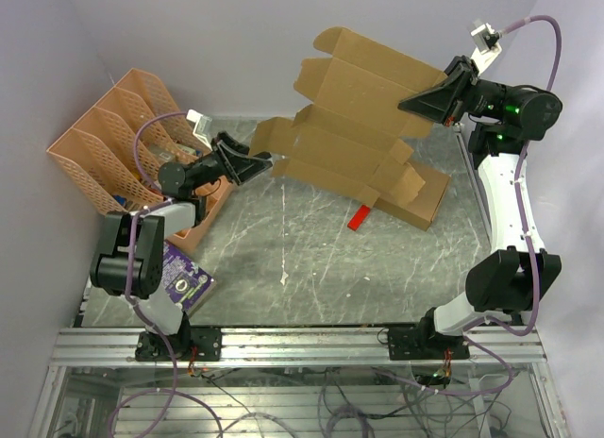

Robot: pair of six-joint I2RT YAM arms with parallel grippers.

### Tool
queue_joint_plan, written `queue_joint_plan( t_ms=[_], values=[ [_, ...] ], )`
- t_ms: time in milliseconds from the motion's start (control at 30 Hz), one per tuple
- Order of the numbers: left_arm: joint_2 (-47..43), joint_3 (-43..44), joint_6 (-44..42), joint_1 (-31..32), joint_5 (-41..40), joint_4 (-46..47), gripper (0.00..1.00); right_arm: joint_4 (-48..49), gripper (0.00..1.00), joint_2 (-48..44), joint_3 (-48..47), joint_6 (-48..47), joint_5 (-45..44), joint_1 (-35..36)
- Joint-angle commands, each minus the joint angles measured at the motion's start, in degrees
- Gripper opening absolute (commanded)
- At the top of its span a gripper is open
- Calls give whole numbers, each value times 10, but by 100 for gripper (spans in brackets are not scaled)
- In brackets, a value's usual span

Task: Fold the paper box

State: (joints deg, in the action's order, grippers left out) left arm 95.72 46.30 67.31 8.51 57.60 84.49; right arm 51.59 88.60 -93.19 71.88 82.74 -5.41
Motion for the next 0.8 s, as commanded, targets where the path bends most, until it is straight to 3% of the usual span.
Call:
queue_joint_plan(
  t_ms=[0,533,667,767],
  values=[
    [-44,-2,-5,10,25,147,77,18,0,-9,-10,10,-8,-2],
    [-24,27,-4,83,6,147,77,27,0,-14,0,19,-14,-1],
    [-16,27,0,83,-4,147,74,43,0,-13,3,31,-15,0],
    [-4,32,11,84,-9,147,65,44,0,-14,4,32,-14,0]
  ],
)
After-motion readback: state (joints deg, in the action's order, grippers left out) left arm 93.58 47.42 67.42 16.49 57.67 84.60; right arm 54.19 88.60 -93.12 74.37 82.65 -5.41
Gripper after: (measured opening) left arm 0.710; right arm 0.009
